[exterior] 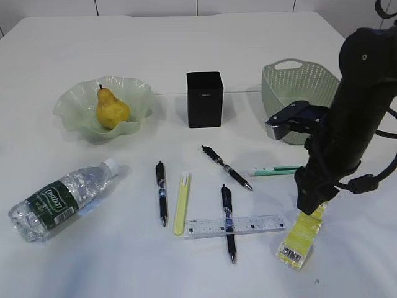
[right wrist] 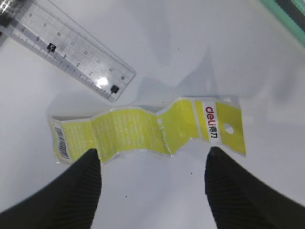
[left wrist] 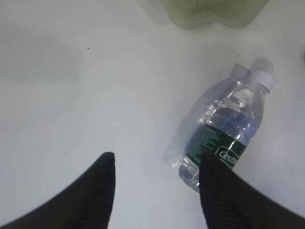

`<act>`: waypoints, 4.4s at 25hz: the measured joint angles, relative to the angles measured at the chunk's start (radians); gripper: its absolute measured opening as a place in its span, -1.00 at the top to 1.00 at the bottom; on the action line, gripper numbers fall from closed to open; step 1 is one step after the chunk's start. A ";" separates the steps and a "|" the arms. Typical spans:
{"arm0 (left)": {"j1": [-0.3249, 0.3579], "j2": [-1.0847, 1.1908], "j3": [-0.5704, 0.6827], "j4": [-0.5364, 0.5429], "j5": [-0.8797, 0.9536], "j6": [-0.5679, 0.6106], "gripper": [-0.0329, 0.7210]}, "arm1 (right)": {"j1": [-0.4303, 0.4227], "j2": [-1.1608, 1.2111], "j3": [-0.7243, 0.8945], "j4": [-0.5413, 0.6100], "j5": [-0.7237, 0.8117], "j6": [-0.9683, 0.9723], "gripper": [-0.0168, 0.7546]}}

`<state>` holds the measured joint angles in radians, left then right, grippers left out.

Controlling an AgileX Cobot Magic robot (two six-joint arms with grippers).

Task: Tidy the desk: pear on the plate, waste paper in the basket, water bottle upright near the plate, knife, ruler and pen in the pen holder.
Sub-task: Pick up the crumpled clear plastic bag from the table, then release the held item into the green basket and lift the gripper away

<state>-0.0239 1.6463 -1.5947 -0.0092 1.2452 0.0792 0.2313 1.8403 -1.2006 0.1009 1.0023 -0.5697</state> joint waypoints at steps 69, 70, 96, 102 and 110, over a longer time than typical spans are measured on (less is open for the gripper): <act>0.000 0.000 0.000 0.000 0.000 0.000 -0.11 | 0.001 0.163 -0.065 0.044 0.094 0.007 0.92; 0.000 0.000 0.000 0.000 0.000 0.000 -0.11 | 0.001 0.163 -0.094 0.044 0.129 0.032 0.92; 0.000 0.000 0.000 0.000 0.000 0.000 -0.10 | -0.004 0.166 -0.773 -0.163 0.226 0.608 0.92; 0.000 0.000 0.000 0.000 0.000 0.000 -0.10 | -0.045 0.192 -0.805 -0.197 0.207 0.641 0.92; 0.000 0.000 0.000 -0.002 0.000 0.000 -0.09 | -0.105 0.319 -0.874 -0.203 0.186 0.653 0.92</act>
<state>-0.0239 1.6463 -1.5947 -0.0110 1.2452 0.0792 0.1267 2.1590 -2.0747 -0.1022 1.1879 0.0836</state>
